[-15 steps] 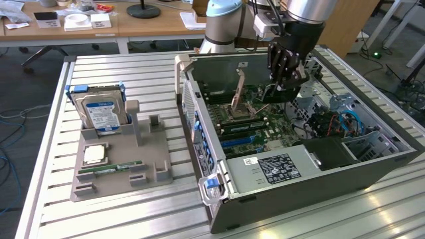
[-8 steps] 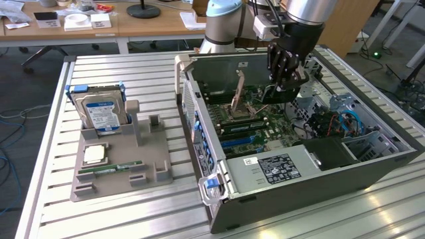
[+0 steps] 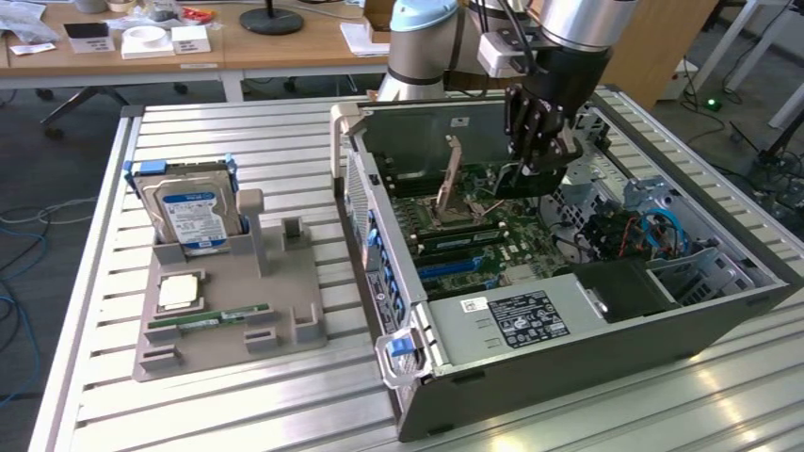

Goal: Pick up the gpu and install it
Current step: 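Insert the gpu into the slot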

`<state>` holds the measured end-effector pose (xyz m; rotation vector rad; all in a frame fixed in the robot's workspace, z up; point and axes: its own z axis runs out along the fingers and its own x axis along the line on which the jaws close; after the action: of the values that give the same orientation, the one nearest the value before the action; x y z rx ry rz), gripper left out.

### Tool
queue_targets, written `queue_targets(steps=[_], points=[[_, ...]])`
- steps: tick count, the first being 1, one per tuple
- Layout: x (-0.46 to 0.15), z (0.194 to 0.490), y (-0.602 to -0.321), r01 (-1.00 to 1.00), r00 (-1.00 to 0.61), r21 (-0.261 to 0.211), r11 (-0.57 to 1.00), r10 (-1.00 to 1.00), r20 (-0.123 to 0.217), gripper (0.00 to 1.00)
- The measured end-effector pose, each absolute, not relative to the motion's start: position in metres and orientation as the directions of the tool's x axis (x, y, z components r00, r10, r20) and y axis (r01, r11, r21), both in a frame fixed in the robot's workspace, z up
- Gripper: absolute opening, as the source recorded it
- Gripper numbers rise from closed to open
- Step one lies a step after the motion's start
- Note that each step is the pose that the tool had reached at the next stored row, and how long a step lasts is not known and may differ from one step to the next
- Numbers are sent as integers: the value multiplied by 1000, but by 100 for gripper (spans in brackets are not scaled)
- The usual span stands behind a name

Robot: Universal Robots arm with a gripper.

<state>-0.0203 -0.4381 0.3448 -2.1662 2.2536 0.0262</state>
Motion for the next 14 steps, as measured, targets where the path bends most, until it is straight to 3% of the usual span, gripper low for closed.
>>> queue_targets(steps=[14], points=[[-20, 343, -438, -999, -39, 1, 39, -999, -23, 26]])
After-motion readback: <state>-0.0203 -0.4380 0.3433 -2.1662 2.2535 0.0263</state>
